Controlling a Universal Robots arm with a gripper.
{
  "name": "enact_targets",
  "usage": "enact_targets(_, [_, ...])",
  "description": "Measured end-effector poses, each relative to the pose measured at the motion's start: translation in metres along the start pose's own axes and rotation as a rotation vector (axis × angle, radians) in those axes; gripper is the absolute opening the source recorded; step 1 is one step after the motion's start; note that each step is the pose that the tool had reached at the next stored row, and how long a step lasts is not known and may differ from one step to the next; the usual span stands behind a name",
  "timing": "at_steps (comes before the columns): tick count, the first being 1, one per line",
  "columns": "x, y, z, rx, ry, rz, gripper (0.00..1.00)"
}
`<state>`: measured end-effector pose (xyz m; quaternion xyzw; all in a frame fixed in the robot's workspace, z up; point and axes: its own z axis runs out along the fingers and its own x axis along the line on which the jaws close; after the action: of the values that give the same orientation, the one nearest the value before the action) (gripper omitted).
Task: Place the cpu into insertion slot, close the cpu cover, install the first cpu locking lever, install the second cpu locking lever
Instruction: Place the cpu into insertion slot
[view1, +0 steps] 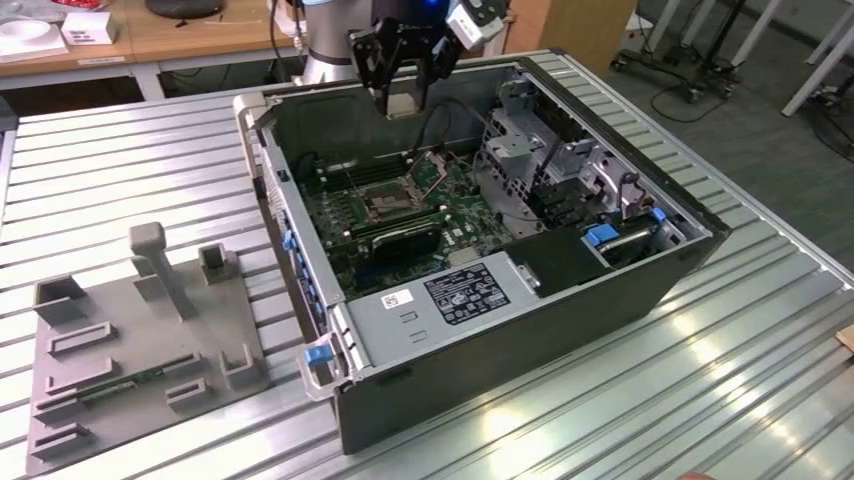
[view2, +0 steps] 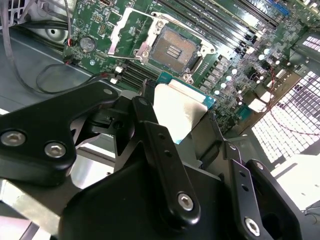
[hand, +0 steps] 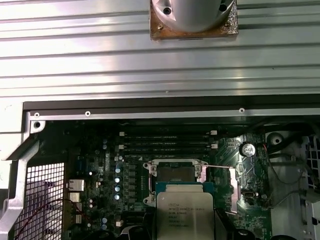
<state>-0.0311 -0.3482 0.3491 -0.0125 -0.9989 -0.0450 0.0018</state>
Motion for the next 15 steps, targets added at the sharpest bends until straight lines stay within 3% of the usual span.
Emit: enact_targets(15, [0.0006,-0.0003,0.003,-0.0003,-0.0002,0.0,0.54])
